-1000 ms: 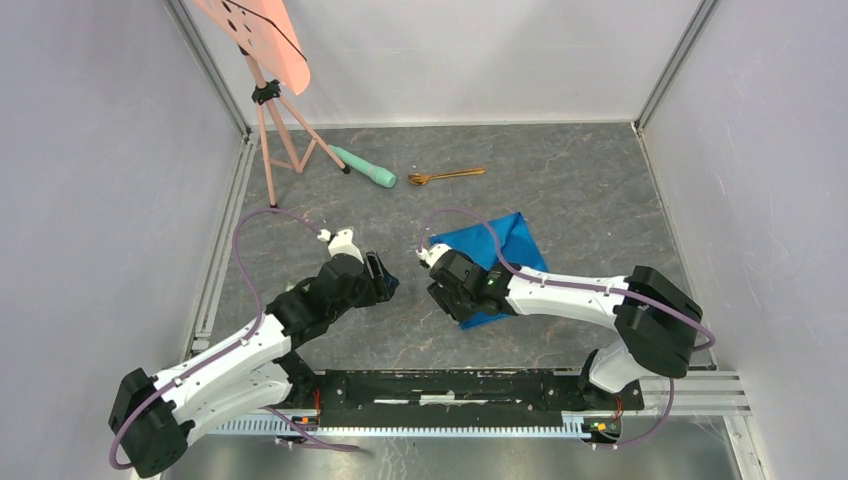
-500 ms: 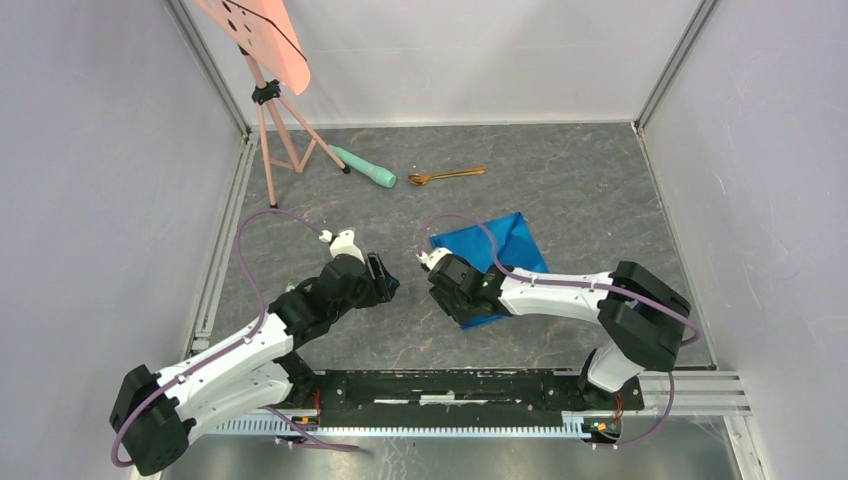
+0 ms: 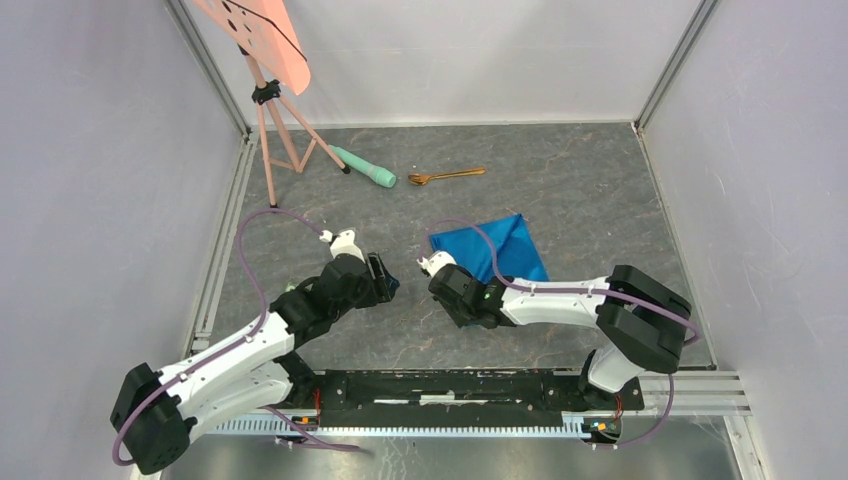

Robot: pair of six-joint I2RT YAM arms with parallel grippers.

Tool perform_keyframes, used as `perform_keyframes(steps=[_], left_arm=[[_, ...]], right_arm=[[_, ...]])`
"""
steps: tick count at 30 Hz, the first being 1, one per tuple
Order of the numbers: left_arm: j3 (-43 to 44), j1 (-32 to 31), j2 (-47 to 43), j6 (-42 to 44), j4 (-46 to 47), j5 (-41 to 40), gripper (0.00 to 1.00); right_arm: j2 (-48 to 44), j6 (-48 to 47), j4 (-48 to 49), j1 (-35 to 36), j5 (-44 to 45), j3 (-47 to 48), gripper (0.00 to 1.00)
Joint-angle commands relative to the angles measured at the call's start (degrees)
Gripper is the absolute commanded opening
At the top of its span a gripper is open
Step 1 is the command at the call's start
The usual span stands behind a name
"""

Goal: Fold the napkin into a case and place the utensils inside
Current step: Pick up the upper triangle-folded napkin from the center of the board.

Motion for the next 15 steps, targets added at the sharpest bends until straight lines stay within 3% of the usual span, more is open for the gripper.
perform_keyframes(steps=[1,9,15], left_arm=[[0.3,0.3,0.9,-1.8,2.0,-0.9,0.69],[4.4,2.4,9.1,-13.1,2.4,4.3,0.78],[4.2,4.7,23.7,-26.6,25.1,19.6,0.86]], right_arm=[[-0.2,-0.8,1.2,0.2,4.1,-4.5,0.01],[-6.9,-3.0,9.5,-0.6,-5.8,-6.1,0.0],[-9.5,-3.2,12.3,-1.9,-9.5,-8.8,0.01]])
